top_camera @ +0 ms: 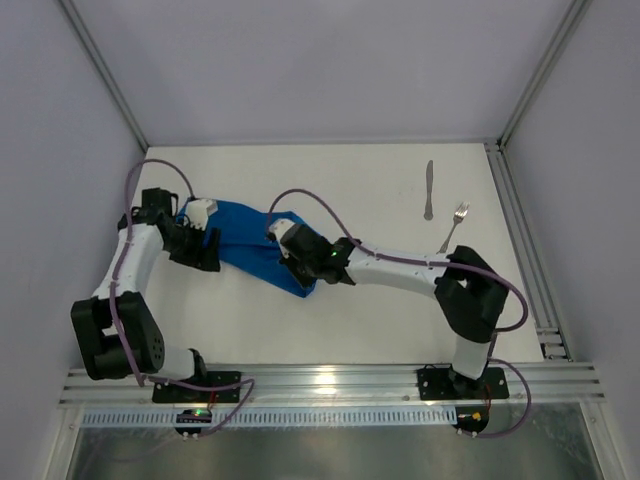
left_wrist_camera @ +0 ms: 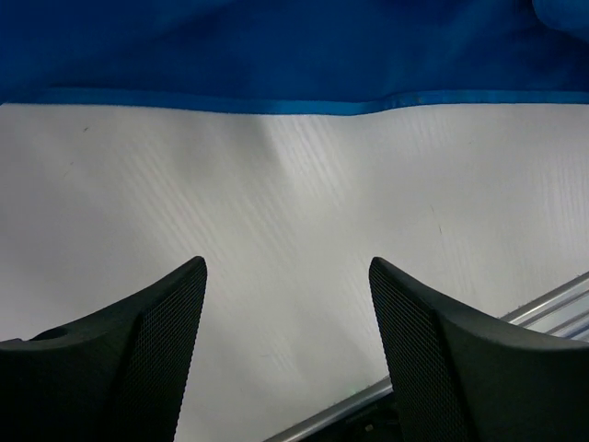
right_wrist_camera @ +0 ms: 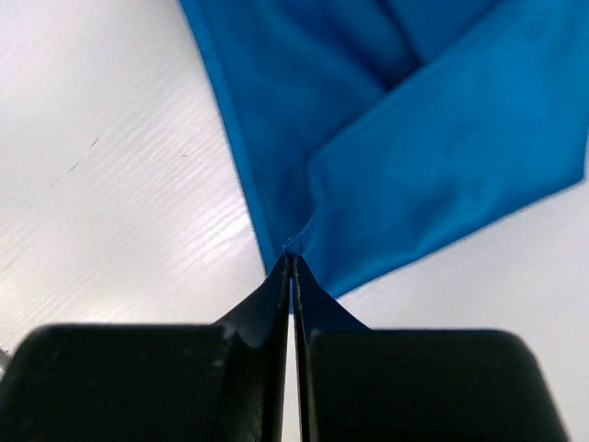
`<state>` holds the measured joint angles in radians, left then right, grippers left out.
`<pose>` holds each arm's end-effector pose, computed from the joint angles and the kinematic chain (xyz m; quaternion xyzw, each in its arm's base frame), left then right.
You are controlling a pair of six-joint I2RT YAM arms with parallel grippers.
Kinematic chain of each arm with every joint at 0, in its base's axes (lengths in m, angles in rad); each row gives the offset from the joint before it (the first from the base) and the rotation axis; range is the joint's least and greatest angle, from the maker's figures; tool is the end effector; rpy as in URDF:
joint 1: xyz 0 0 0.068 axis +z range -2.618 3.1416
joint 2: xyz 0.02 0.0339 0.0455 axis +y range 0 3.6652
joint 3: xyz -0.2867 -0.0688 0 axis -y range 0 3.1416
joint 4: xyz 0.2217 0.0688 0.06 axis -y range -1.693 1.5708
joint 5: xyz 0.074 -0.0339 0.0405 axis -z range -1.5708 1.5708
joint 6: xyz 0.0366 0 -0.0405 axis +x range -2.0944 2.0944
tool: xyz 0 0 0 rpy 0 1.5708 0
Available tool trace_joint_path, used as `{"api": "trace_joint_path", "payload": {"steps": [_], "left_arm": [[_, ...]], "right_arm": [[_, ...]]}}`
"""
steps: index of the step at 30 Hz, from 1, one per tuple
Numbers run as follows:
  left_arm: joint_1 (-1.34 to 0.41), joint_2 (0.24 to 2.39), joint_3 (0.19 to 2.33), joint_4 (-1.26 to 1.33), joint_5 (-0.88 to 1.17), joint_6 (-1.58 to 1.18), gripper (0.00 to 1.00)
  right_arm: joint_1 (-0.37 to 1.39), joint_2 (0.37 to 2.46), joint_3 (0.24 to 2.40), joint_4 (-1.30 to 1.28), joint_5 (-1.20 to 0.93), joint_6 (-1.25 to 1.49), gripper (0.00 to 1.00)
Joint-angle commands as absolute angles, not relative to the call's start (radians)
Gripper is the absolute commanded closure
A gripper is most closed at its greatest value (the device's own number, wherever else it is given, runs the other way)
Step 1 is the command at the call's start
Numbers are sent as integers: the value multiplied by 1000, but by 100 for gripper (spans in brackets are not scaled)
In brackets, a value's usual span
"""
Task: Fold the napkin into a case and place the utensils inside
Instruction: Pick up the crumpled napkin from the center of the board.
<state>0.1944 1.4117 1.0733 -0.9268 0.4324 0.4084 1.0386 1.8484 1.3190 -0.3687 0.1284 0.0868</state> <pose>0.2344 0.0305 0.2773 0.1356 0.9563 -0.1583 0.2049 0.2014 0.3328 0.2428 -0.4128 0.8470 0.1245 0.3109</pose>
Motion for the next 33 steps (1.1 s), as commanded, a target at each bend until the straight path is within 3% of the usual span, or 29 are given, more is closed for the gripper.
{"api": "trace_joint_path", "payload": {"steps": [1, 9, 20, 25, 27, 29, 30, 33], "left_arm": [[41, 1391, 1019, -792, 362, 454, 25], [-276, 1422, 887, -470, 128, 587, 14], [-302, 1545, 884, -476, 207, 765, 11], [-302, 1539, 825, -326, 51, 740, 11], [-302, 1549, 809, -229, -52, 723, 14], [-302, 1562, 801, -152, -113, 719, 28], [-301, 1568, 796, -134, -121, 715, 41], [-273, 1569, 813, -144, -63, 687, 51]], "right_arm": [[951, 1708, 1234, -227, -36, 207, 96], [799, 1520, 1097, -82, -150, 379, 96], [690, 1381, 1046, -37, -137, 485, 96], [673, 1355, 1091, -54, -146, 480, 96], [672, 1342, 1110, -81, -130, 469, 96], [654, 1310, 1108, -84, -132, 466, 96], [638, 1298, 1097, -81, -147, 468, 96], [582, 1258, 1075, -93, -153, 468, 96]]}}
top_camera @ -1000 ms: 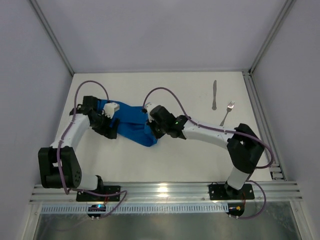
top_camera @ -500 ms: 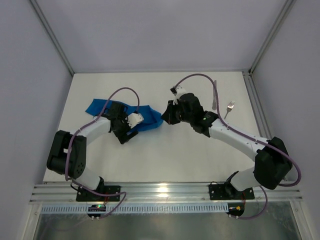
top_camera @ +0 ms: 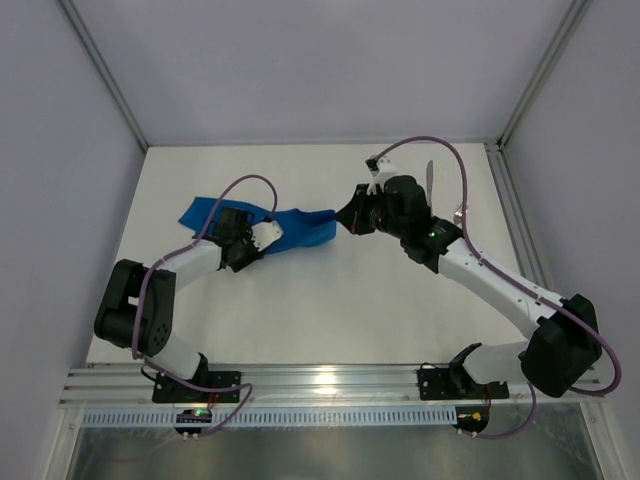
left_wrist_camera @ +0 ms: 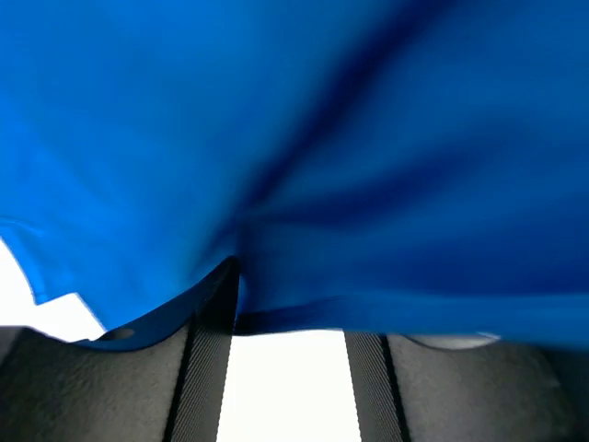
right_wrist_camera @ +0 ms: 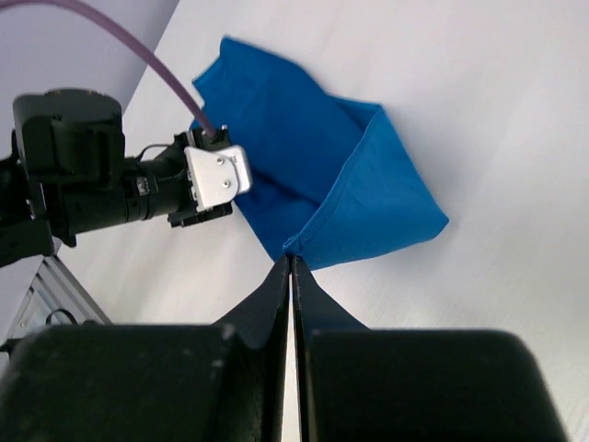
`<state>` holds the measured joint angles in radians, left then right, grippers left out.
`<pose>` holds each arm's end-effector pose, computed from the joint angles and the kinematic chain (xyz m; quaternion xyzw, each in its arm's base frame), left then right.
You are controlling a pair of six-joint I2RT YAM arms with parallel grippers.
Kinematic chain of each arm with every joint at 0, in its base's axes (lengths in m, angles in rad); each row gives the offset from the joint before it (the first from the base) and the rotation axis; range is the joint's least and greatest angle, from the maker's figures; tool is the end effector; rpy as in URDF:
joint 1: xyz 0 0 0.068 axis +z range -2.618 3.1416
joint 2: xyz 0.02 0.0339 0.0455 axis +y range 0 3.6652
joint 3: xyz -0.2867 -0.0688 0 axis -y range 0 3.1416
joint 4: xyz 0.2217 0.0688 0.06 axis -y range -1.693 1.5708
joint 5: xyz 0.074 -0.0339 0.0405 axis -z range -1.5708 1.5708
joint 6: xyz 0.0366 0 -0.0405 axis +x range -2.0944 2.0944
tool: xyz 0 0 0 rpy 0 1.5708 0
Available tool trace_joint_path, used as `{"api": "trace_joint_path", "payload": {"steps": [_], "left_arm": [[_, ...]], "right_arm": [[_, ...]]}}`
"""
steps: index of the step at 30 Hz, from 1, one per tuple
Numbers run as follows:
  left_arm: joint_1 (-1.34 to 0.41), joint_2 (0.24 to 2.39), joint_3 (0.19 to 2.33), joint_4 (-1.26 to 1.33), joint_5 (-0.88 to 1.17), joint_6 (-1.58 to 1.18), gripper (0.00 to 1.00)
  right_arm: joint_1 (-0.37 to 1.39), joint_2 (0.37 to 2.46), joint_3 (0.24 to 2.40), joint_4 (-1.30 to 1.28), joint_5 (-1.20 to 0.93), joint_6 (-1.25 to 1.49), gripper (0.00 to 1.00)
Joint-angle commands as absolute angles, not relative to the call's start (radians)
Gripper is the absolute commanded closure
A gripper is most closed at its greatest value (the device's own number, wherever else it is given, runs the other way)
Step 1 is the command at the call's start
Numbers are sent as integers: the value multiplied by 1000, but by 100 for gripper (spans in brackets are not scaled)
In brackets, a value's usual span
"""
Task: Fold the napkin into a case and place the utensils inside
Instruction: Pick up the crumpled napkin from the center of the board.
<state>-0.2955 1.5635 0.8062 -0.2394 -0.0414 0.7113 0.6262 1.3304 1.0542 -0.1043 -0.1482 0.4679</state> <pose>0.2686 -0.0802 0.1987 0.4574 0.8428 0.0779 0.2729 0.2267 0.1707 0.3483 -0.1067 0.8199 0.3432 0.4456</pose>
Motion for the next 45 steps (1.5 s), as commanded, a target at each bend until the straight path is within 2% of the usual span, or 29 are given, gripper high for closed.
{"api": "trace_joint_path", "payload": {"steps": [1, 8, 13, 15, 16, 20, 23, 26, 28, 29, 30, 31, 39, 45], "left_arm": [[-262, 1565, 818, -149, -49, 678, 52], [-235, 1584, 825, -107, -74, 673, 51], [-224, 1618, 848, -144, -45, 664, 62], [-224, 1631, 845, -137, -51, 661, 62], [-224, 1637, 845, -121, -58, 661, 61], [-224, 1661, 871, -123, -3, 643, 42], [-230, 1677, 890, -129, 26, 638, 40], [-232, 1718, 928, -138, 26, 634, 50], [-232, 1747, 953, -153, 17, 634, 68], [-232, 1752, 957, -153, 11, 632, 85], [-232, 1753, 960, -158, 9, 630, 97], [-230, 1744, 963, -158, 11, 620, 100], [-204, 1562, 1018, -316, 23, 565, 100], [-192, 1344, 1155, -595, 69, 558, 100]], "right_arm": [[568, 1250, 1072, -100, -156, 465, 96], [489, 1197, 1034, -130, -186, 446, 96], [453, 1169, 1032, -143, -199, 437, 96], [443, 1163, 1032, -147, -207, 433, 96], [440, 1161, 1032, -149, -209, 431, 96], [439, 1163, 1035, -156, -222, 428, 96], [439, 1164, 1035, -164, -222, 426, 96], [437, 1158, 1038, -173, -215, 426, 96], [436, 1154, 1043, -181, -206, 423, 96], [431, 1152, 1049, -192, -203, 422, 96], [426, 1149, 1051, -196, -198, 419, 96], [420, 1146, 1057, -207, -193, 416, 96], [325, 1124, 1137, -273, -210, 371, 96], [299, 1117, 1301, -351, -209, 304, 96]]}}
